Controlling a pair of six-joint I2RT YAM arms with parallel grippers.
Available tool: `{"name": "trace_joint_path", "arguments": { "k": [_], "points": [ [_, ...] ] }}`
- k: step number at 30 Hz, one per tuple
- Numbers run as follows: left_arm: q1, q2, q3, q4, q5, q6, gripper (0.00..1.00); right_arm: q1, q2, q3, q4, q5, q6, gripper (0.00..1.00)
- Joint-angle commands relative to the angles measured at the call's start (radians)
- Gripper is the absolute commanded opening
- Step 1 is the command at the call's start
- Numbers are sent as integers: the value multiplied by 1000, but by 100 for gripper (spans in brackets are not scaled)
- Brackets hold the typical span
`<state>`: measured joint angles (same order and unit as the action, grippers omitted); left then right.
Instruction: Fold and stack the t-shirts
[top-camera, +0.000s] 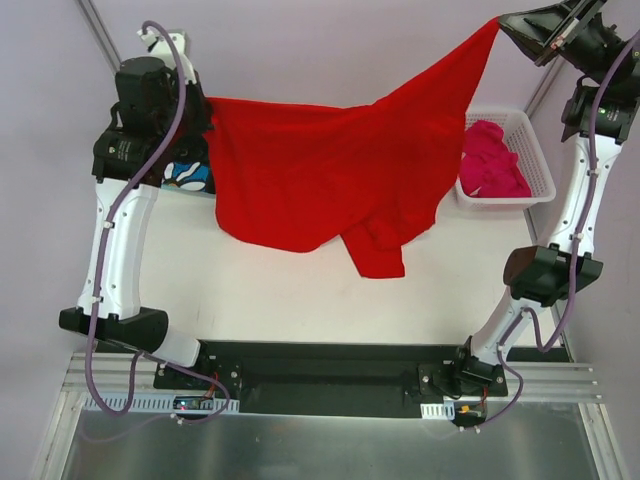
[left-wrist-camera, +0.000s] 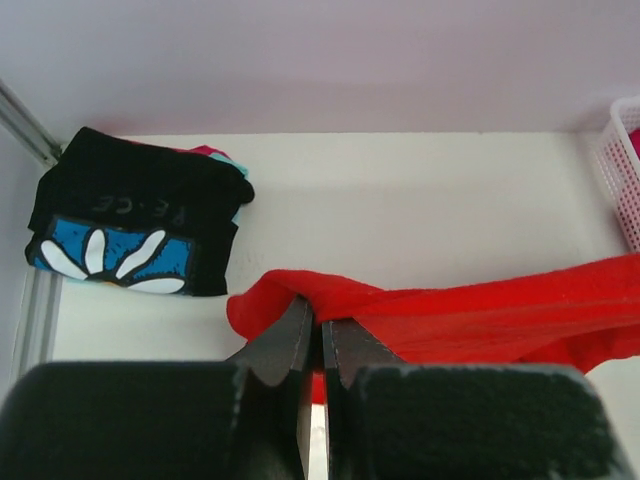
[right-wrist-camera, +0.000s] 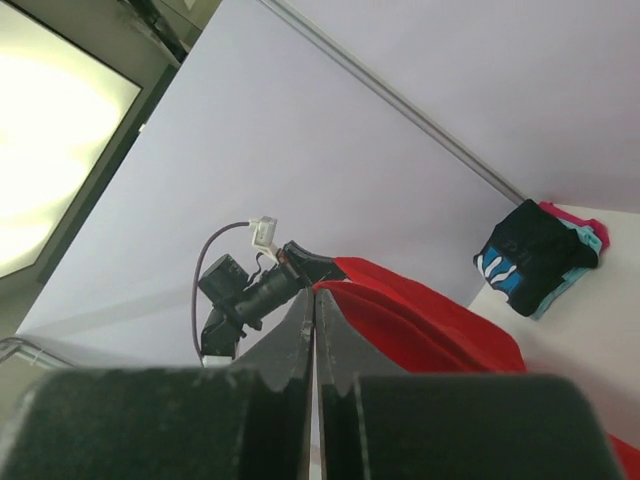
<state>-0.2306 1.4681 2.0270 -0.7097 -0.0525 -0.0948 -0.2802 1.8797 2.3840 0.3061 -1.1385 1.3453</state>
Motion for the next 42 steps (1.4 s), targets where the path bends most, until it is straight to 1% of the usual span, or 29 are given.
{"name": "trace_joint_path", "arguments": {
  "k": [1,3,4,7,8,11,14,16,19,22,24,25,26,28,29,31,32,34,35,36,37,38,39,40,42],
  "points": [
    [120,1,62,19,198,-118,0,-7,28,67,240,39,219,1],
    [137,23,65,19,235,-143,0,-7,42,95,260,43,222,1],
    [152,29,68,26,276,-152,0,-7,41,90,287,49,215,1],
    [154,54,90,67,292,-172,0,-5,30,37,433,77,203,1],
    [154,60,114,103,298,-172,0,-4,21,26,445,77,181,0],
    [154,92,191,124,319,-180,0,-2,16,29,461,54,137,0],
    [155,87,196,144,358,-200,0,-2,7,43,453,17,111,0],
    [155,71,185,145,378,-230,0,6,-13,40,491,11,120,0],
    [154,17,127,148,395,-276,0,32,-59,32,557,14,158,1],
    [152,-84,30,148,404,-304,0,41,-163,-47,616,40,212,0],
    [152,-187,-40,148,405,-310,0,41,-220,-114,642,58,238,0],
    [152,-224,-62,144,404,-312,0,41,-281,-124,642,59,248,0],
    [152,-298,-97,144,399,-319,0,41,-310,-135,639,56,253,0],
    [152,-372,-122,128,398,-321,0,41,-408,-169,617,52,258,0],
    [152,-447,-148,127,404,-335,0,41,-450,-187,616,55,262,0],
    [152,-521,-184,127,422,-347,0,41,-522,-244,607,54,258,1],
    [152,-591,-197,127,421,-353,0,41,-601,-265,604,52,256,0],
    [152,-664,-232,127,402,-362,0,41,-678,-316,575,42,241,0],
    [152,-725,-241,121,390,-368,0,41,-750,-328,541,36,183,0],
    [152,-753,-247,121,385,-373,0,41,-790,-335,416,16,120,0],
    [152,-776,-255,115,379,-378,0,41,-826,-332,327,10,51,0],
    [152,-810,-255,107,369,-394,0,42,-855,-329,245,11,-83,0],
    [152,-825,-255,102,368,-398,0,44,-905,-318,84,16,-145,0],
    [154,-834,-252,99,367,-404,0,49,-919,-304,27,20,-185,0],
    [154,-835,-243,82,379,-413,0,56,-938,-286,-28,36,-219,1]
  ]
}}
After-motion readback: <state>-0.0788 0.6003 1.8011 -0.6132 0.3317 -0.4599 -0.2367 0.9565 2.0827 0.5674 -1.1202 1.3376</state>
